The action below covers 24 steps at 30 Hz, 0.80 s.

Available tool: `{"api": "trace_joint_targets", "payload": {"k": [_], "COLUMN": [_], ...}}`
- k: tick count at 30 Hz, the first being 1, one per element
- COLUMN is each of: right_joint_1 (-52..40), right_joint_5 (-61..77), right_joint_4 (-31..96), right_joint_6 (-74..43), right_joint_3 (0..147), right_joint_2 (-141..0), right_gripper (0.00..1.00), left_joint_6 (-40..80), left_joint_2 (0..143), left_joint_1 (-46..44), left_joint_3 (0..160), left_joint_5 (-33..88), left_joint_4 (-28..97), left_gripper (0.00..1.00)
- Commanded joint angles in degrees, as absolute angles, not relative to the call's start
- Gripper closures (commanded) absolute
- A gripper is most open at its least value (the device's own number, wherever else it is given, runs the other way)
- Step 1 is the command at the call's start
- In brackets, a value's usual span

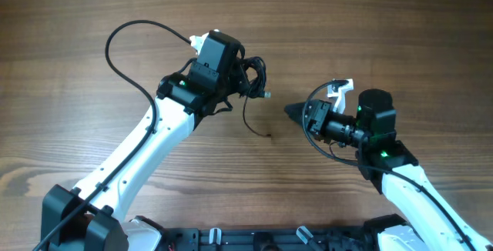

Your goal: Untangle cables

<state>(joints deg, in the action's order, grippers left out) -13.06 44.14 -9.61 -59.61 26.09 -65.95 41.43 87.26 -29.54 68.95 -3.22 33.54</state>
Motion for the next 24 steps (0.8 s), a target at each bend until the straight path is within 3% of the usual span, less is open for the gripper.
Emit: {"api": "trace_joint_targets", "payload": {"k": [1, 4, 9, 12, 24], "right_joint_1": [-13.45, -13.45, -13.45, -13.45, -13.45], "right_joint_5": [44.16, 42.81, 41.98, 42.06, 43.29], "right_joint_4": [-13.15, -17.63, -19.84, -19.70, -20.32], "right_joint_6": [-59.00, -55.44, -47.24, -48.01, -46.52], "right_joint_3": [26.68, 26.68, 26.68, 26.68, 26.68], "right_joint_2": [-66.67, -66.67, -66.85, -67.75, -68.69], "right_gripper": [0.42, 0.32, 0.31, 0.32, 0.47], "left_joint_6": [35.73, 24.14, 9.06, 1.15, -7.31], "left_joint_2": [86.37, 86.37, 86.37, 86.35, 86.35], "left_joint_1": [-29.63, -29.63, -29.63, -29.61, -29.63], "left_joint_3": [69.01, 69.01, 69.01, 69.01, 69.01], "left_joint_5": [-4.38, -4.27, 4.47, 12.62, 20.56], "left_joint_4": [33.06, 33.26, 32.93, 33.21, 34.35], "left_gripper": [0.96, 0.96, 0.96, 0.96, 0.96]}}
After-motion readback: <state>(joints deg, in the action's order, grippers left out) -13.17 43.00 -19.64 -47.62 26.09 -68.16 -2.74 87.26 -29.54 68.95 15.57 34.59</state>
